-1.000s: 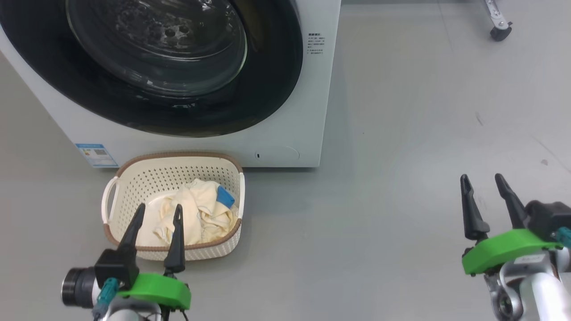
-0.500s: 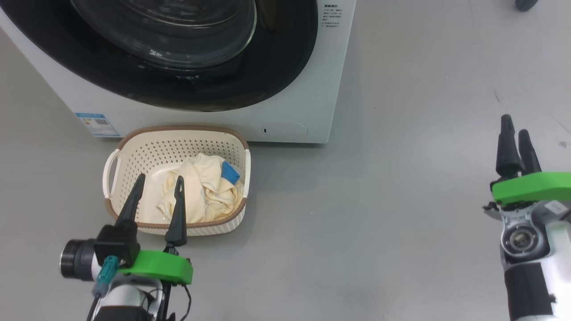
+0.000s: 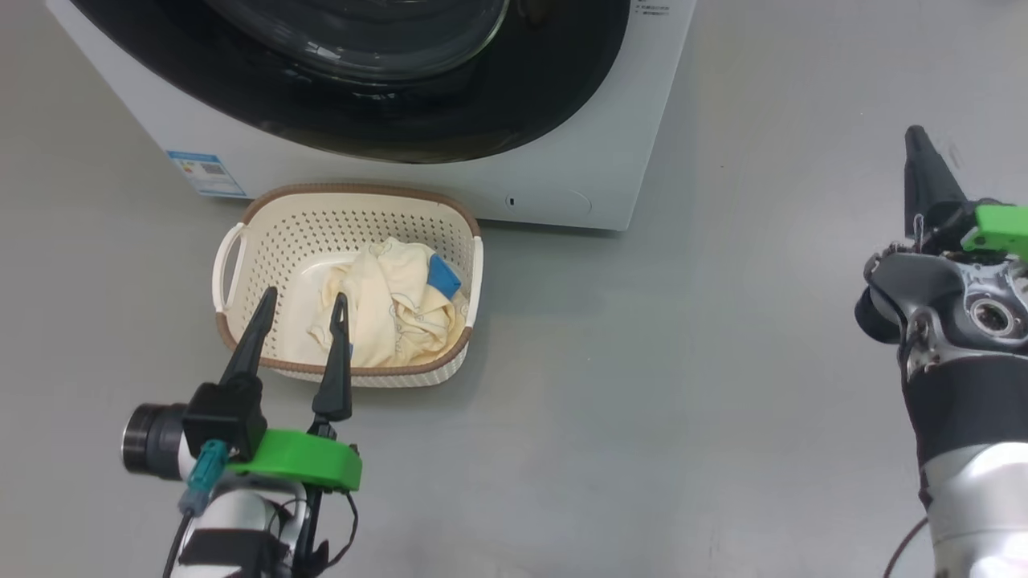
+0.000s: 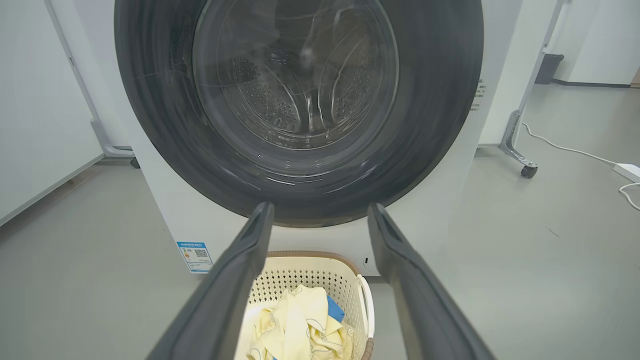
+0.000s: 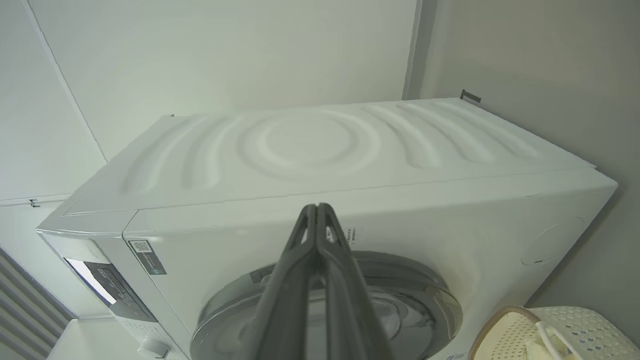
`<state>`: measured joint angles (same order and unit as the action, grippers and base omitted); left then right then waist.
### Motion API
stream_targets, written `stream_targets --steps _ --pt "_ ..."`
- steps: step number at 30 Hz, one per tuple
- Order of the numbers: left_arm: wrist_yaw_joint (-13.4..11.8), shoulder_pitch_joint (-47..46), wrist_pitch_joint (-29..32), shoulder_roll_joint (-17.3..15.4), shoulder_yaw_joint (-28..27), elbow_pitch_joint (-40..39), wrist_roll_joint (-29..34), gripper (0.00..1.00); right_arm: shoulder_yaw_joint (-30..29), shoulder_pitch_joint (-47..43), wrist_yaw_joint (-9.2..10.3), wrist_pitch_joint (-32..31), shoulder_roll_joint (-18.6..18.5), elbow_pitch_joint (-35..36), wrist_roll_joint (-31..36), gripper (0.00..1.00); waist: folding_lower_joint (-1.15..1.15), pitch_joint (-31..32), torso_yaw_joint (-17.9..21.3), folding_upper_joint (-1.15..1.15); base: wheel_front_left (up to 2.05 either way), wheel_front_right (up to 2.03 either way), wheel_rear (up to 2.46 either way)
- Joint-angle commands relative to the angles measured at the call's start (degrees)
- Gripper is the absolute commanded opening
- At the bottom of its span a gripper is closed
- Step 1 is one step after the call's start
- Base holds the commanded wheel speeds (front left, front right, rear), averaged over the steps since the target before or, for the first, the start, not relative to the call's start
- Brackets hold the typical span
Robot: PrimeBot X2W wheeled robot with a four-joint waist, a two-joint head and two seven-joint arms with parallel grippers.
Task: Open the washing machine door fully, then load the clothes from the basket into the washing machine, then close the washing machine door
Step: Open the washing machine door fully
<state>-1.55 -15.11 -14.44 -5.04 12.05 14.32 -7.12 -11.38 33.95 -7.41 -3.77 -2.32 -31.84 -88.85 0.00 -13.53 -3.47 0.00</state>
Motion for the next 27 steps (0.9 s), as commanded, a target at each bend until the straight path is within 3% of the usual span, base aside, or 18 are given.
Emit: stream_targets --steps 1,11,20,27 --pt "-0.02 -2.34 -0.56 -0.50 -1.60 -1.94 0.54 1.00 0.39 4.16 -0.08 -1.72 -0.55 -0.20 -2.90 0.00 0.00 -0.70 -0.68 0.00 0.00 0.00 0.00" --pt "0.48 -3.66 -0.56 0.39 -1.03 -2.02 0.79 1.00 0.14 17.89 -0.08 -12.98 -2.05 -17.09 -16.41 0.00 0.00 -3.42 -2.72 0.00 0.00 0.00 0.00" --pt "0.84 -5.76 -0.56 1.22 -0.33 -2.37 1.02 1.00 8.25 31.15 -0.08 -21.81 -4.51 -27.04 -14.66 0.00 0.00 -6.85 -4.76 0.00 0.00 0.00 0.00" --pt "0.95 -7.10 -0.56 1.63 -0.10 -2.42 0.86 1.00 12.34 39.12 -0.08 -22.90 -3.90 -30.18 -12.04 0.00 0.00 -8.69 -5.88 0.00 0.00 0.00 0.00"
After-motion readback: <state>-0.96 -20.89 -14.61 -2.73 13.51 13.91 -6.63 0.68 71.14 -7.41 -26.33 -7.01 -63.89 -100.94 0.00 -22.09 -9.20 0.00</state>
